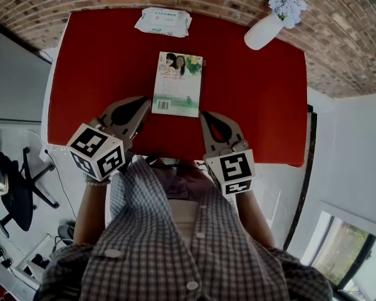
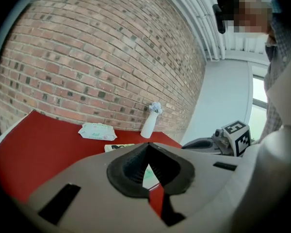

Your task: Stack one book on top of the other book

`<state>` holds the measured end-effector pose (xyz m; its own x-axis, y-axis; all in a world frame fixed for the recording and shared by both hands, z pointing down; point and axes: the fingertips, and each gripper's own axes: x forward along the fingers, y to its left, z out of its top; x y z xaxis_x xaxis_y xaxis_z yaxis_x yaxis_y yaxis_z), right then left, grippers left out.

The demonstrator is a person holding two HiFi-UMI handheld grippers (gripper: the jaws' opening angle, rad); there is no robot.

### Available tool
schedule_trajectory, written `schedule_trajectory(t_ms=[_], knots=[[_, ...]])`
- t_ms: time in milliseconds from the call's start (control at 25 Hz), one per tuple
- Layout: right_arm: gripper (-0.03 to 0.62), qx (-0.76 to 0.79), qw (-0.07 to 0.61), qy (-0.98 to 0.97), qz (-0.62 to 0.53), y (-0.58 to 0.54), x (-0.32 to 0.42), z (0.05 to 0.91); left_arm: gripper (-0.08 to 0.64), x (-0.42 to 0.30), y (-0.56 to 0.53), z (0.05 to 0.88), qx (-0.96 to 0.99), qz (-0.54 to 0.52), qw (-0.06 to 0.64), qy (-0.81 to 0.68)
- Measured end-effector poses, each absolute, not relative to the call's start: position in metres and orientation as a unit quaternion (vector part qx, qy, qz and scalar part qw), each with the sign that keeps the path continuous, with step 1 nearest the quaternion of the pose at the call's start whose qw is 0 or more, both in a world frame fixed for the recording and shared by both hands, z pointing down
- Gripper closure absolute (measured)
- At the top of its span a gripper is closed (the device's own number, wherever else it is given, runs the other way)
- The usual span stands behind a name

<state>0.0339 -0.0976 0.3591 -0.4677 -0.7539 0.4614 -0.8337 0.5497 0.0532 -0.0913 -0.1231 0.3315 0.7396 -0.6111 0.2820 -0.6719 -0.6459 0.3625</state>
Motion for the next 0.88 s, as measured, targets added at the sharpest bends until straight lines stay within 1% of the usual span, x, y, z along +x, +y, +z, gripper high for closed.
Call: schedule_trajectory(t_ms=[160,440,880], knots=[[0.586,0.473,0.211,-0.852,0.076,-0.097,0.042,0.346,0.554,-0.095,-0.119,0.319,0.907,0.071,0.205,-0.36],[0.586,0.499,0.183,-0.843,0.085,-0.101,0.06,0.333,0.554,-0.091,-0.111,0.301,0.911,0.065,0.184,-0.364],[0.586,0.505,0.178,-0.841,0.079,-0.109,0.062,0.329,0.552,-0.083,-0.111,0.308,0.91,0.07,0.199,-0.358]])
